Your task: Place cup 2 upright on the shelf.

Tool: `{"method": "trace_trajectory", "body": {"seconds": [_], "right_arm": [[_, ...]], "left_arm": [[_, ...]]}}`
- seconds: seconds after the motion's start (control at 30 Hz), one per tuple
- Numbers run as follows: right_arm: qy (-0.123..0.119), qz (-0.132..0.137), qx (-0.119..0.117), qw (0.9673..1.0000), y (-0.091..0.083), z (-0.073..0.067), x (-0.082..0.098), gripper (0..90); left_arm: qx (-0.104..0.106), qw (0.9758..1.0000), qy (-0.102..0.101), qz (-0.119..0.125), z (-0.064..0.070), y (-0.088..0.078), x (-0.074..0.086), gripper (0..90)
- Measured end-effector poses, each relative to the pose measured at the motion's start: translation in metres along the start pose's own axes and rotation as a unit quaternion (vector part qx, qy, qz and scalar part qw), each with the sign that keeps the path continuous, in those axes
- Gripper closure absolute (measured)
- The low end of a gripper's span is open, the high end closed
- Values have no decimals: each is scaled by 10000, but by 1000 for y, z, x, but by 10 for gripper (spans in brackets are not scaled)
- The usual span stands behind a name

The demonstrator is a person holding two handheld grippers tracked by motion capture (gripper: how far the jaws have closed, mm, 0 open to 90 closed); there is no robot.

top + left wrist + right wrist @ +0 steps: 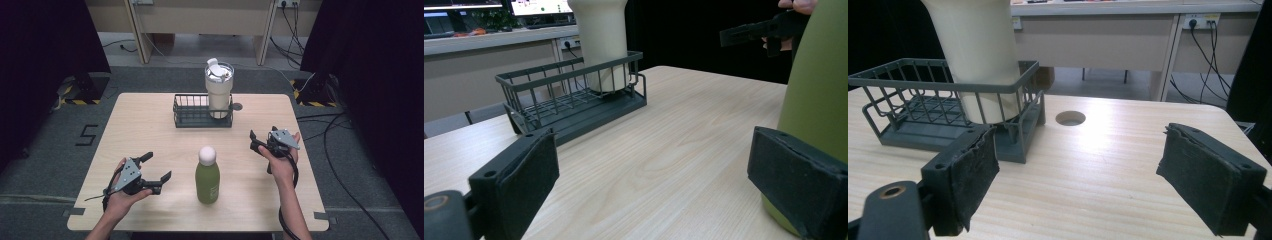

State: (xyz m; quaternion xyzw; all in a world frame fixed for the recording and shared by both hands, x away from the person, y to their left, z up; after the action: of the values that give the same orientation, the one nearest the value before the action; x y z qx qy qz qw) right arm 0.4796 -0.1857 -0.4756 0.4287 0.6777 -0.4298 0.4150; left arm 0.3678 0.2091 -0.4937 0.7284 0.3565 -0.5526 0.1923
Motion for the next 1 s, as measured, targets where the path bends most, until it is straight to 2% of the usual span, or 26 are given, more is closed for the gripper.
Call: {"method": "trace_trajectory", "body": {"seconds": [0.1,0.23,0.53,1.0], "right_arm": [[1,-33,6,10000,1,3,2,148],[12,-81,17,10000,3,4,4,148],[-35,-112,40,9999,3,3,6,148],[-21,-156,62,9999,3,5,8,149]], "left_arm": [[75,9999,-32,95,4,1,-6,31],[177,9993,-198,249,9,2,-14,0],[447,9980,-160,427,24,6,-26,0],[1058,9927,-57,570,58,20,-42,0]]}}
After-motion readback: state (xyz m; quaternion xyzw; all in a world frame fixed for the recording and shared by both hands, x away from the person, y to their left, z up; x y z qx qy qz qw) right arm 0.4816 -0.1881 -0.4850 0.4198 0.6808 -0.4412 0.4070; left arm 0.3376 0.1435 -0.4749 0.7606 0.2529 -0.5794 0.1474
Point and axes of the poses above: each handheld gripper's, and its own axes: y roughly forward along the jaws, x roughly out of its underside, z roughly to its right, the point moved 4 cm from there along y, roughly forward along the jaws, and after that the axes turned 15 degrees about y, right-handed, at the moved point
